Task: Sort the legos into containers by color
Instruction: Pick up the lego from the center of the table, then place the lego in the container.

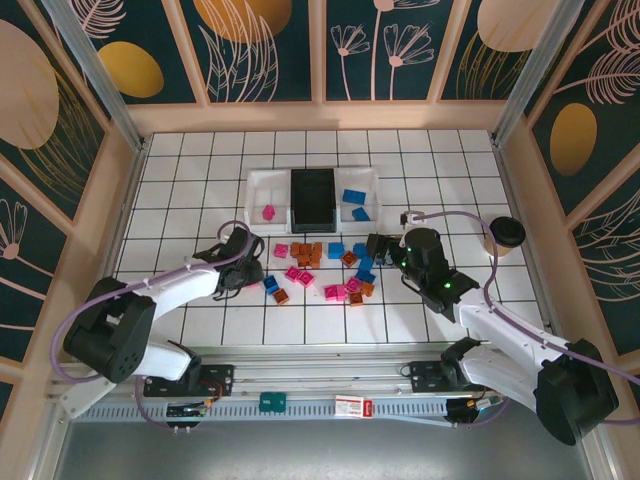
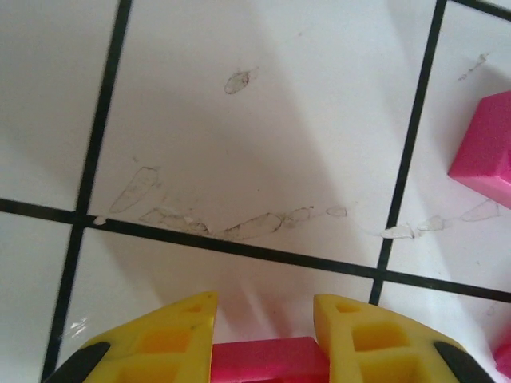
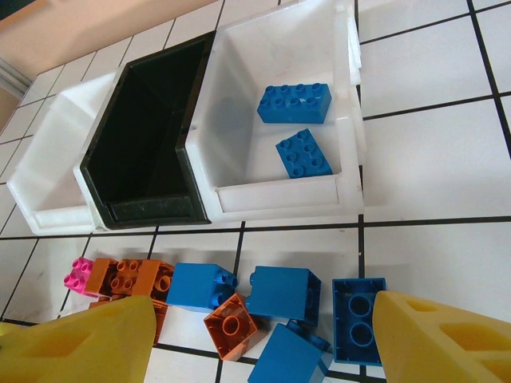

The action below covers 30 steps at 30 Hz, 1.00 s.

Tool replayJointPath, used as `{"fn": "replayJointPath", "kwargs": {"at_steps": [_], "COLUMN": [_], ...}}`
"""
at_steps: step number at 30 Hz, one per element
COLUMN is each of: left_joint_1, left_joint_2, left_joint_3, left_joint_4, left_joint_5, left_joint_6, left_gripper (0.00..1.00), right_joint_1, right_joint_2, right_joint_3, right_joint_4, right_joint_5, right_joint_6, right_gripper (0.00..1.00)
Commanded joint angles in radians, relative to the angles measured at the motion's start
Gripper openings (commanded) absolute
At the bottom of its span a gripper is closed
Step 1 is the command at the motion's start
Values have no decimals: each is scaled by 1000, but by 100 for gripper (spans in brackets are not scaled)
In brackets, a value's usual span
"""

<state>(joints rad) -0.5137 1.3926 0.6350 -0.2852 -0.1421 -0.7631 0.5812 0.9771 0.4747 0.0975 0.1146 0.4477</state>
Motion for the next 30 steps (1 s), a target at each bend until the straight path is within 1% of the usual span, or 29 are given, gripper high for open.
{"fn": "replayJointPath", "kwargs": {"at_steps": [1,4,6,8,13,15,20,22,25,27,29,30], "left_joint_1": [-5,10,20,31,64,76,78,78,78,78,79,78], "left_joint_2": [-76,-90,-66,-11,151,220,397,449,493,488,456,436], "left_joint_3": [109,234,319,425,563,611,710,750,796,808,796,782], "left_joint_4": [-68,-99,-100,-100,-27,-4,35,26,15,9,12,16], "left_joint_5": [-67,-146,-187,-233,-305,-311,-263,-259,-243,-227,-207,-195], "left_joint_6": [24,54,82,109,165,172,168,168,175,176,176,176], "left_gripper": [16,17,18,20,23,23,24,29,47,56,62,63], "right_joint_1": [-5,-5,-6,-5,-5,-6,-5,-6,-5,-6,-5,-6], "right_joint_2": [-13,-13,-14,-15,-22,-28,-49,-56,-66,-70,-74,-74], "right_joint_3": [-19,-20,-21,-23,-26,-25,-20,-20,-20,-20,-20,-21], "right_joint_4": [10,8,8,7,0,-5,-24,-35,-44,-51,-52,-52], "right_joint_5": [21,17,17,18,13,12,18,20,28,30,29,30], "right_joint_6": [3,4,4,3,5,5,3,3,-1,-2,-2,-3], "right_gripper": [73,73,73,73,73,73,73,73,73,73,73,73]}}
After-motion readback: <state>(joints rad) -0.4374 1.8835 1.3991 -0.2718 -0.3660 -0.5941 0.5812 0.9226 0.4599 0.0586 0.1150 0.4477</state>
